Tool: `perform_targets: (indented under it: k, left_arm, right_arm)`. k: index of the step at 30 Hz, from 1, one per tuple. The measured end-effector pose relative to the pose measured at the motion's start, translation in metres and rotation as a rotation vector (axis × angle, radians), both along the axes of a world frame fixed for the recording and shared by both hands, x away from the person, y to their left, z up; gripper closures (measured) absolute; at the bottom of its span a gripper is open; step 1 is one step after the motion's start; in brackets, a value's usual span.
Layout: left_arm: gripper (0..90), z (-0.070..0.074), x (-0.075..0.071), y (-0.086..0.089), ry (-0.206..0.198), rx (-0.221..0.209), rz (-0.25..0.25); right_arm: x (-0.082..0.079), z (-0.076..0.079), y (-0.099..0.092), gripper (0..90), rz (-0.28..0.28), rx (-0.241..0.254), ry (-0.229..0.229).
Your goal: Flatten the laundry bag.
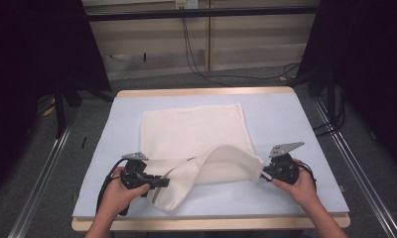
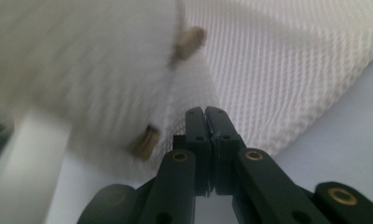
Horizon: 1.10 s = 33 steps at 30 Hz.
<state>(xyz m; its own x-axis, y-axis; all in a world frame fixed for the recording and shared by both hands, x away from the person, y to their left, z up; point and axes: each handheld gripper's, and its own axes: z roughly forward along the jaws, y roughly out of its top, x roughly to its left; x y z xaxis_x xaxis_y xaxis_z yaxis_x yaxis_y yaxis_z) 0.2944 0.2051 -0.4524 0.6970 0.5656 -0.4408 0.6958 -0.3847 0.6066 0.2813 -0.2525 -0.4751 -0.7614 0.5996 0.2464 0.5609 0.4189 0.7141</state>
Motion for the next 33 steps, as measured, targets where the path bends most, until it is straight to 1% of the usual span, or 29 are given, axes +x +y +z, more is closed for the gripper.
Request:
perform_targets:
  k: [1,2,3,4,6,7,8,10,11,12,13,14,15,16,19,20,21,22,23,24,25,26,27,28,29,30,31,32,33]
  left_arm:
    - [72.0,0.001,0.0,0.003,0.001,0.003,0.007]
    - [72.0,0.001,-0.001,0.005,0.005,0.0,0.003]
    - [68.9,0.003,0.0,0.009,0.004,-0.001,0.004]
    - [64.6,0.004,0.0,0.011,0.005,-0.008,0.011]
    - [59.4,0.007,0.0,0.015,0.014,-0.027,0.018]
    - [55.6,0.008,0.0,0.018,0.012,-0.022,0.019]
    - [52.9,0.009,0.0,0.019,0.014,-0.029,0.02]
    - [49.8,0.011,0.001,0.024,0.013,-0.031,0.003]
    - [49.2,0.012,0.001,0.026,0.004,-0.031,0.023]
    - [47.4,0.012,0.002,0.028,-0.001,-0.028,0.024]
    - [46.7,0.013,0.003,0.032,-0.018,-0.023,0.041]
    - [45.7,0.012,0.004,0.034,-0.025,-0.015,0.06]
    - [44.1,0.012,0.004,0.035,-0.032,0.003,0.094]
    - [43.8,0.01,0.004,0.036,-0.033,0.024,0.105]
    - [42.5,0.003,0.008,0.038,-0.033,0.051,0.172]
    - [42.3,0.001,0.009,0.039,-0.036,0.059,0.196]
    - [41.2,-0.002,0.011,0.042,-0.051,0.09,0.219]
    - [40.5,-0.003,0.011,0.042,-0.048,0.089,0.236]
    - [41.0,-0.006,0.012,0.045,-0.052,0.105,0.249]
    - [41.2,-0.007,0.012,0.046,-0.05,0.113,0.254]
    - [41.1,-0.009,0.012,0.048,-0.049,0.123,0.275]
    - [41.1,-0.009,0.012,0.048,-0.052,0.133,0.295]
    - [41.1,-0.011,0.013,0.051,-0.053,0.16,0.304]
    - [41.1,-0.012,0.014,0.052,-0.052,0.175,0.314]
    - [42.2,-0.014,0.015,0.053,-0.042,0.181,0.321]
    - [42.2,-0.015,0.015,0.054,-0.04,0.173,0.315]
    - [41.9,-0.016,0.015,0.054,-0.036,0.155,0.324]
    - [44.5,-0.016,0.015,0.054,-0.032,0.151,0.323]
    - [51.0,-0.016,0.015,0.053,-0.028,0.153,0.323]
  right_arm:
    - [-0.003,-0.004,-0.001,88.0,0.006,-0.031,0.013]
    - [-0.003,-0.004,-0.001,88.0,0.006,-0.031,0.013]
    - [-0.004,-0.006,-0.002,87.9,0.007,-0.031,0.01]
    - [-0.005,-0.006,-0.004,87.8,0.006,-0.026,0.006]
    - [-0.005,-0.006,-0.005,87.2,-0.003,-0.029,0.007]
    - [-0.006,-0.006,-0.004,87.2,-0.007,-0.033,0.006]
    - [-0.005,-0.006,-0.004,87.2,-0.01,-0.029,0.006]
    - [-0.006,-0.006,-0.003,87.1,-0.019,-0.038,0.002]
    - [-0.005,-0.006,-0.003,87.1,-0.022,-0.036,-0.001]
    - [-0.005,-0.006,-0.003,87.2,-0.027,-0.04,-0.007]
    - [-0.005,-0.006,-0.003,87.2,-0.033,-0.045,-0.008]
    - [-0.005,-0.006,-0.003,87.2,-0.041,-0.047,-0.011]
    - [-0.005,-0.006,-0.004,87.0,-0.047,-0.047,-0.016]
    - [-0.005,-0.006,-0.004,86.2,-0.058,-0.048,-0.014]
    - [-0.004,-0.005,-0.002,82.1,-0.073,-0.051,-0.024]
    - [-0.004,-0.004,-0.002,79.4,-0.088,-0.054,-0.027]
    - [-0.005,-0.003,-0.002,77.4,-0.099,-0.056,-0.029]
    - [-0.005,-0.002,-0.001,73.8,-0.108,-0.06,-0.048]
    - [-0.005,-0.001,-0.001,70.3,-0.12,-0.066,-0.056]
    - [-0.005,0.0,0.0,66.1,-0.145,-0.08,-0.062]
    - [-0.004,0.001,0.0,61.2,-0.185,-0.102,-0.067]
    - [-0.004,0.001,0.0,61.2,-0.185,-0.102,-0.067]
    - [-0.004,0.0,0.001,55.4,-0.229,-0.126,-0.063]
    - [-0.004,0.0,0.001,55.4,-0.229,-0.126,-0.063]
    - [-0.003,-0.001,0.001,55.6,-0.25,-0.131,-0.059]
    - [-0.003,-0.001,0.001,55.6,-0.25,-0.131,-0.059]
    - [-0.002,-0.002,0.001,55.9,-0.241,-0.123,-0.053]
    - [-0.002,-0.002,0.001,57.0,-0.24,-0.123,-0.051]
    - [-0.002,-0.003,0.004,62.7,-0.233,-0.132,-0.034]
